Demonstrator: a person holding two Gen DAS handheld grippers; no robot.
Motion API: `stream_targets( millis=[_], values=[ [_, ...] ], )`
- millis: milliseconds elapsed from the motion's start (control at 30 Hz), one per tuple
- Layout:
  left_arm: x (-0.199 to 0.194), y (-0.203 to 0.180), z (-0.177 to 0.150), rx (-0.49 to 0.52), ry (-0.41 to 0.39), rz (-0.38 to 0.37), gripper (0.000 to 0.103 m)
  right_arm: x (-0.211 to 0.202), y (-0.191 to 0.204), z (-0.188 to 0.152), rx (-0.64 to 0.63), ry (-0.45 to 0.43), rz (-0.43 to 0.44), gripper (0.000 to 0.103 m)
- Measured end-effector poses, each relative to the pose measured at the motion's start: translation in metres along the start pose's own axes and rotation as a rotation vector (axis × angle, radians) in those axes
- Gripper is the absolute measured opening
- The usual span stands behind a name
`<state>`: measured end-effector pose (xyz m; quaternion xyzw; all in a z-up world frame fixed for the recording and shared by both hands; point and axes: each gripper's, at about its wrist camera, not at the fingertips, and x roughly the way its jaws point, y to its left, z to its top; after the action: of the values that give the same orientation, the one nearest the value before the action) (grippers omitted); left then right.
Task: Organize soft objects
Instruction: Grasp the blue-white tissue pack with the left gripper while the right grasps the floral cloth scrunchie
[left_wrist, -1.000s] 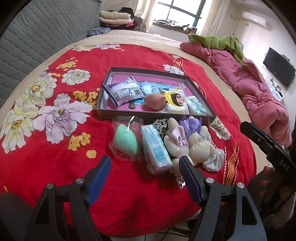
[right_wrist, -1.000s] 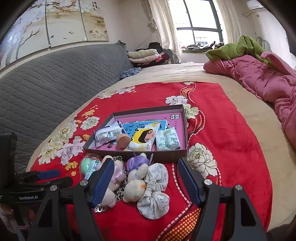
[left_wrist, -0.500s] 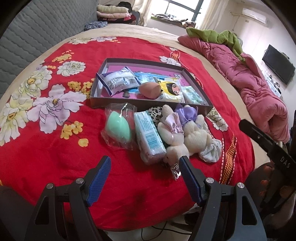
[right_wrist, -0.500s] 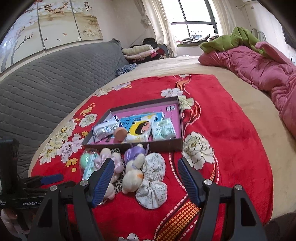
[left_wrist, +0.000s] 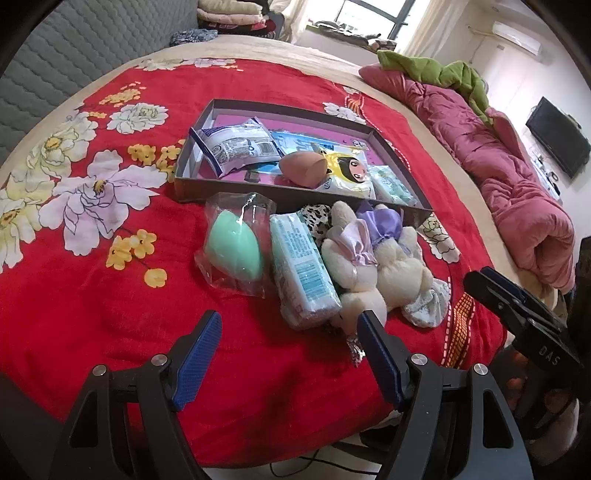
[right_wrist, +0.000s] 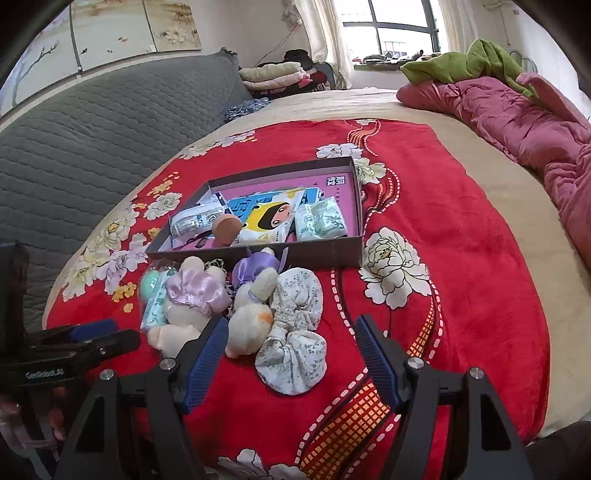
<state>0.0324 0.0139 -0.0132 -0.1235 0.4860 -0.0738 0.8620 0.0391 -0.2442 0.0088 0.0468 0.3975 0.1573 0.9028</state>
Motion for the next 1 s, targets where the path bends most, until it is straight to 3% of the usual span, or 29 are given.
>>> stream_targets(
  millis=[333, 433, 500, 867, 1000],
  values=[
    [0.012, -0.005, 0.012, -0.039, 0.020, -0.030, 0.076, 0.007, 0.000, -0.001, -0.001, 0.019, 0.012, 0.071],
    [0.016, -0.009, 0.014, -0.042, 0.023, -0.039, 0.060, 0.010, 0.002, -0.002, -0.011, 0.027, 0.013, 0.071],
    [0.019, -0.012, 0.016, -0.045, 0.028, -0.057, 0.042, 0.012, 0.002, -0.003, -0.013, 0.037, 0.011, 0.071],
    [0.031, -0.001, 0.016, -0.071, 0.054, -0.074, 0.040, 0.043, 0.000, -0.017, -0.043, 0.189, -0.049, 0.071],
    [0.034, 0.006, 0.014, -0.086, 0.062, -0.091, 0.040, 0.050, 0.003, -0.017, -0.062, 0.187, -0.057, 0.071]
  ],
)
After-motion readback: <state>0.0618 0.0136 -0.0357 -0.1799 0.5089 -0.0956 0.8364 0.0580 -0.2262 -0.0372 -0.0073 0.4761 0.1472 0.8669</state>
